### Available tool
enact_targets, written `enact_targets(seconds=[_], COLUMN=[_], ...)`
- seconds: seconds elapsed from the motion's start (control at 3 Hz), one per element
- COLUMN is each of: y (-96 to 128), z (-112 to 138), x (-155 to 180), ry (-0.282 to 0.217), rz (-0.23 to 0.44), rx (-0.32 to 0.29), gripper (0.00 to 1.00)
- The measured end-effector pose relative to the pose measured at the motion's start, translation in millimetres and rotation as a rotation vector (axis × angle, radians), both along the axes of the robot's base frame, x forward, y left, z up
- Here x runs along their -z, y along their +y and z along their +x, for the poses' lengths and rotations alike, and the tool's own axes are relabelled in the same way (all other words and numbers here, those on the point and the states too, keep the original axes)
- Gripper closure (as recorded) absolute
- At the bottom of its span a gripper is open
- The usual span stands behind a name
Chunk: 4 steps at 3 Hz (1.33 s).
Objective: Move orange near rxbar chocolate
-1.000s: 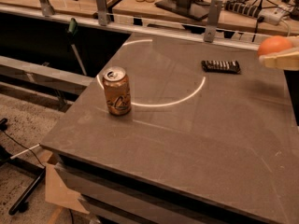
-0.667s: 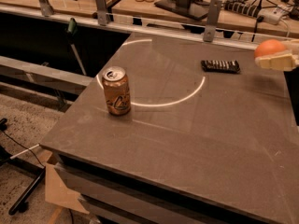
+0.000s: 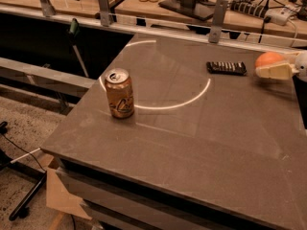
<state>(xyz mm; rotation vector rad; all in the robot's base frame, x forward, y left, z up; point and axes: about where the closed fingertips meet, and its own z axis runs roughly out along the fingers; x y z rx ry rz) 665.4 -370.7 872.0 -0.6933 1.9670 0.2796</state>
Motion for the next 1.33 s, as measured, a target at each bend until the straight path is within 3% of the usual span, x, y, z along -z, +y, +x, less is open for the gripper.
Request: enact_targets(seconds=[0.67, 1.33], y=[10.1, 13.2], z=[1.1, -10.6], x=[32.8, 37.4], ry=[0.091, 0.112], rz=[0.015, 0.01], rx=[-0.015, -0.022], gripper=[0.43, 0.0])
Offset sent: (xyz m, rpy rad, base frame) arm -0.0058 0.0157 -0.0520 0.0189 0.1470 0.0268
